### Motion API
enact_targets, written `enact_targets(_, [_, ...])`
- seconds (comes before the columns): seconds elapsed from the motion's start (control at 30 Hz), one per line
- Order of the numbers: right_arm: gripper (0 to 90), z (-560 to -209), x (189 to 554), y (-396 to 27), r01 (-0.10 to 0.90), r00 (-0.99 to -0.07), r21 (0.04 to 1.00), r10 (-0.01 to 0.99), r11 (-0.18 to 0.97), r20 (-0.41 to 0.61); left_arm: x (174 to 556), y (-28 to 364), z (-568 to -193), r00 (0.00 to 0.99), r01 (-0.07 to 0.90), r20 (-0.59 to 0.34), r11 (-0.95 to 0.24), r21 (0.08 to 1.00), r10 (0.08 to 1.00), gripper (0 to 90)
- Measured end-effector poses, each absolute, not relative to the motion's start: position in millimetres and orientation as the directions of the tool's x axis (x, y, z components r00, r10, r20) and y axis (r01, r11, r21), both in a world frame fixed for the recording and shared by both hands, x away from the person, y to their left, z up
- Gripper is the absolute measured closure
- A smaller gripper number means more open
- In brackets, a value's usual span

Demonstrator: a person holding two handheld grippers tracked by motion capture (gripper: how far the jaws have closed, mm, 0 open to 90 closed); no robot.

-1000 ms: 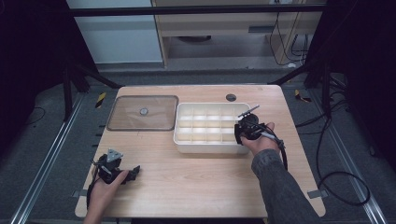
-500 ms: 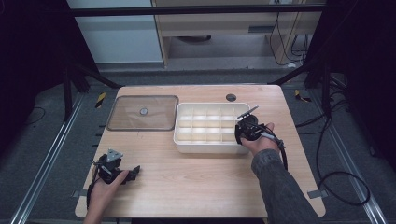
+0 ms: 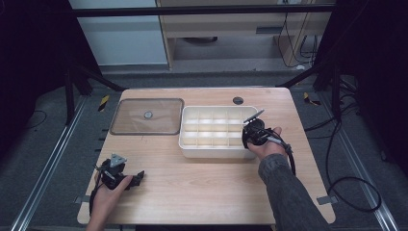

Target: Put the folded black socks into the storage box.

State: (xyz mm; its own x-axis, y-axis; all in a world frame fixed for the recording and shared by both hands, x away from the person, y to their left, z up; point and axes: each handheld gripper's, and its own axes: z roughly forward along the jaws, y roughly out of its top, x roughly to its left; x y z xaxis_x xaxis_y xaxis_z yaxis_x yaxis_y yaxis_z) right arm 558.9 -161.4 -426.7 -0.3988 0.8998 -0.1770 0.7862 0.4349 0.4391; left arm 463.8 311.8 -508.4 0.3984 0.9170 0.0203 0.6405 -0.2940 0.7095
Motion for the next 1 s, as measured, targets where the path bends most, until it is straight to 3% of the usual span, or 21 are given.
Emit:
enact_targets(0.57, [65.5, -428, 555, -164, 0.773, -0.408, 0.462, 0.898, 0.435, -0.164, 464, 312, -508, 0.398, 0.641, 0.020, -0.294, 0.709, 0.917, 0.0])
enact_targets(0.7, [52.2, -421, 551, -164, 0.766, -0.406, 0.490, 0.904, 0.416, -0.134, 464, 312, -508, 0.399, 0.640, 0.021, -0.295, 0.709, 0.917, 0.0])
enact_targets(1.0, [42.1, -397, 536, -170, 0.715, -0.424, 0.583, 0.902, 0.386, -0.077, 464, 312, -508, 0.399, 0.640, 0.020, -0.294, 0.710, 0.917, 0.0])
